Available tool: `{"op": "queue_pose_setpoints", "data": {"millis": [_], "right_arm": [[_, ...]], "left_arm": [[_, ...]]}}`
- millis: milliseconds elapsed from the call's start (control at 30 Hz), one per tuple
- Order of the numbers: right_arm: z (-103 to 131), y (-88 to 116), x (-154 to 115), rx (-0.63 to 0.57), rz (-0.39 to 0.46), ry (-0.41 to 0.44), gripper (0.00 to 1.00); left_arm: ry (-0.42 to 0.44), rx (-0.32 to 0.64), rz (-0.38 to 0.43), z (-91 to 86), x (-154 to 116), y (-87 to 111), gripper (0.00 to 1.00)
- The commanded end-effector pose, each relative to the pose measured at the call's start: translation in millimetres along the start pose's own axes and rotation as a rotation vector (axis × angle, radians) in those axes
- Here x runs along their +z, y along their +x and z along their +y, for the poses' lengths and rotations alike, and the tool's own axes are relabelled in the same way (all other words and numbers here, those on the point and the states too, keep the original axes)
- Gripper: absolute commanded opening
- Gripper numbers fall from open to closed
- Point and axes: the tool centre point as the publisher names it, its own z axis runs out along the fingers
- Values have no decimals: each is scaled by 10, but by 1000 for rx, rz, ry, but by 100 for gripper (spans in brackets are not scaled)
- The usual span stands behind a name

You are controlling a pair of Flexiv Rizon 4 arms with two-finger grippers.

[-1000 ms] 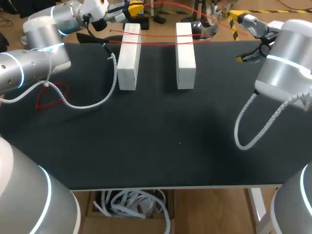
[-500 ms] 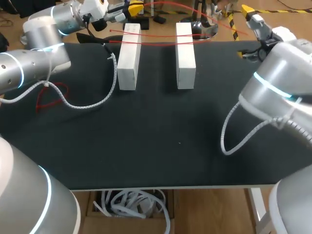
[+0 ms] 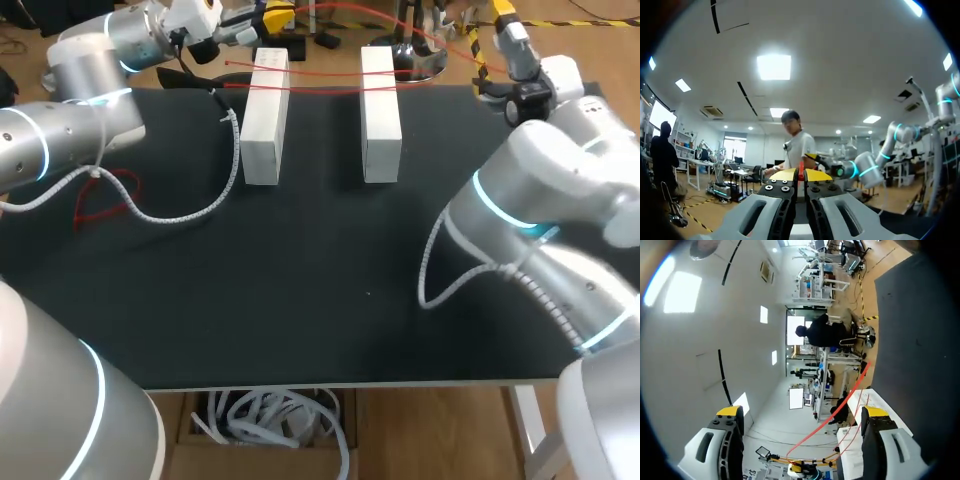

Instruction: Grab the tape and strap the tape.

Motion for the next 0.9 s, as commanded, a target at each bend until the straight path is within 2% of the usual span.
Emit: {"op": "queue_pose_setpoints", "data": {"millis": [33,300,433,467,500,533,667,900], "right_arm": [[-25,-4,-10,-3,82,-125,100],[27,-30,-24,-12,65,-129,100],[39,-68,11,39,33,-131,100],[21,-75,13,49,15,-107,100],[-13,-78,33,66,-29,-39,100],[-53,-100,44,119,-44,-50,100],[-83,-129,18,138,-95,-74,100],[-76,-197,7,157,-99,-103,100]], "left_arm": [[1,0,6,7,-9,-17,0],[1,0,6,7,-9,-17,0],[1,0,6,7,-9,-17,0],[1,0,6,7,-9,-17,0],[1,0,6,7,-9,-17,0],[1,0,6,7,-9,-17,0],[1,0,6,7,-9,-17,0],[1,0,6,7,-9,-17,0]]}}
